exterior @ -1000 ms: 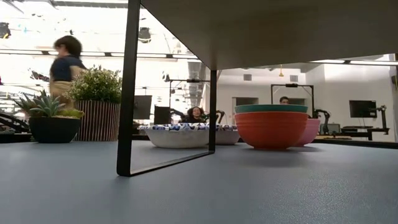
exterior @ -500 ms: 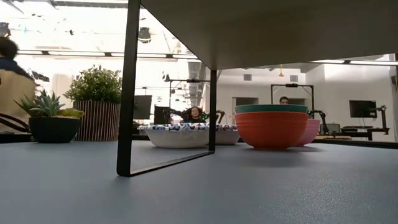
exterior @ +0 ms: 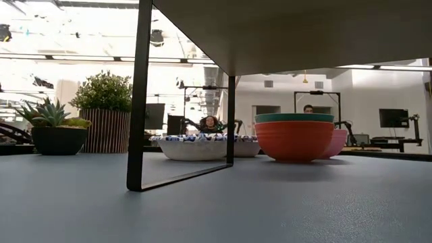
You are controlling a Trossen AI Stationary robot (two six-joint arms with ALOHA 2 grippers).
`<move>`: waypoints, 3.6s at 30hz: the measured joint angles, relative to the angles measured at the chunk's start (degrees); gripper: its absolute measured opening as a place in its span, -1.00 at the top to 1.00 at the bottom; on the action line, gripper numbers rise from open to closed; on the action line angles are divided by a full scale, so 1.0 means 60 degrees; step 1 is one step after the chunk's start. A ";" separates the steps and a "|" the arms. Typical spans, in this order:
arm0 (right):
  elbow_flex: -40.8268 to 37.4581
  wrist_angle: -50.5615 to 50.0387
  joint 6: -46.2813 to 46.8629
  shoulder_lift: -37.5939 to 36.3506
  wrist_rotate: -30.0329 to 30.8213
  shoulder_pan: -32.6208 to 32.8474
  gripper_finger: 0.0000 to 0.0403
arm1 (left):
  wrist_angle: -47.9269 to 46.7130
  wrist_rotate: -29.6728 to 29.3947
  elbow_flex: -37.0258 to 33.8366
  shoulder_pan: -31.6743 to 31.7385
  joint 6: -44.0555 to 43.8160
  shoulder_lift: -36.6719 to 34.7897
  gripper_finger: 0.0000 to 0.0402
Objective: Place and stack bowls onto a shelf
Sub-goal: Put the white bowl on the shelf, then stack the white bowl on top of the white bowl on the shelf
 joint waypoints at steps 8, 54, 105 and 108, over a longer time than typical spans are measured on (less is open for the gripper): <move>0.0016 0.0504 -0.0009 -0.0237 -0.0121 -0.0077 0.46 | 0.0001 -0.0044 0.0000 0.0002 0.0012 -0.0001 -0.21; 0.1859 0.2455 0.0788 0.4581 0.1299 -0.4577 0.05 | -0.0433 -0.0472 0.0000 0.0001 -0.0090 0.0001 -0.21; 0.2705 0.2312 0.0337 0.4105 0.1265 -0.4565 0.92 | -0.0563 -0.0579 0.0000 0.0002 -0.0167 0.0001 -0.21; 0.2932 0.2192 0.0283 0.4010 0.1261 -0.4571 0.91 | -0.0564 -0.0579 0.0000 0.0000 -0.0167 -0.0001 -0.21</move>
